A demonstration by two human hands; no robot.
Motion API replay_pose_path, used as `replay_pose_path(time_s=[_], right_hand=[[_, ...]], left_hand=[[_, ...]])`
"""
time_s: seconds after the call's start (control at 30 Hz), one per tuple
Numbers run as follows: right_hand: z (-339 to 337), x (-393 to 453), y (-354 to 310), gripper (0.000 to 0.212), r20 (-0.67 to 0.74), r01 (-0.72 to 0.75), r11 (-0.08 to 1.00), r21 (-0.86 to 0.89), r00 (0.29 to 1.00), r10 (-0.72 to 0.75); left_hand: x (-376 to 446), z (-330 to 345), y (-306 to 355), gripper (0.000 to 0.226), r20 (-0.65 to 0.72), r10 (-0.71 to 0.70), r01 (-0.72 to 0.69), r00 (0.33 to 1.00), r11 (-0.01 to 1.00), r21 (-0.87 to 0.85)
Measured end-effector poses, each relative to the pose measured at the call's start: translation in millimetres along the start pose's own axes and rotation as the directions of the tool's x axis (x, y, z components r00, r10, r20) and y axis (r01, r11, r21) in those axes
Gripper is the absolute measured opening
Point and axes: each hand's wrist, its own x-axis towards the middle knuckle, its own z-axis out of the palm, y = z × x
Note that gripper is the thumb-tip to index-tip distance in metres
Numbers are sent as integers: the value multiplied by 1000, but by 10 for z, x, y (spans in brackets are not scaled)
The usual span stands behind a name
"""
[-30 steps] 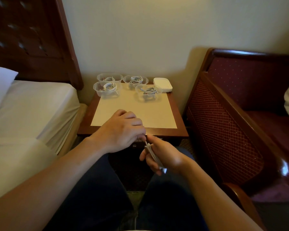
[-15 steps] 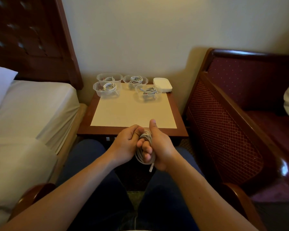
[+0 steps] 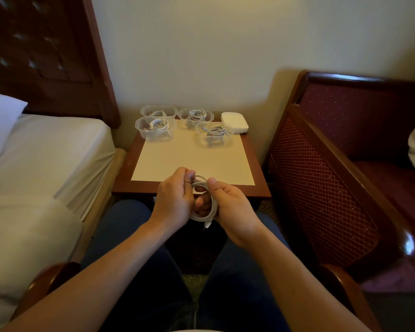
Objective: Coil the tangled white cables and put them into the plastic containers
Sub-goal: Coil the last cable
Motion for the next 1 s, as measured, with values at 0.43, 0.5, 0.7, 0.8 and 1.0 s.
replay_pose_path(time_s=[0.43, 0.5, 0.7, 0.8, 1.0], right_hand=[[-110, -82, 59, 29, -4, 39, 984, -173, 999, -41], [-106, -76, 57, 27, -56, 67, 973, -220, 995, -82], [-77, -38, 85, 19, -202, 102, 910, -401, 960, -196], [-32, -102, 74, 37, -155, 146, 762, -632, 939, -308], [9, -129, 150, 48, -6, 252, 443, -861, 864, -504]], left_hand=[[-29, 0, -93, 24, -61, -14, 16, 998, 999, 40], [-34, 7, -73, 27, -59, -33, 34, 998, 999, 17], [-73, 89, -65, 33, -45, -144, 141, 989, 988, -57], [-62, 122, -45, 31, -79, -175, 172, 981, 984, -38], [-34, 115, 34, 32, -95, -187, 185, 978, 982, -32]])
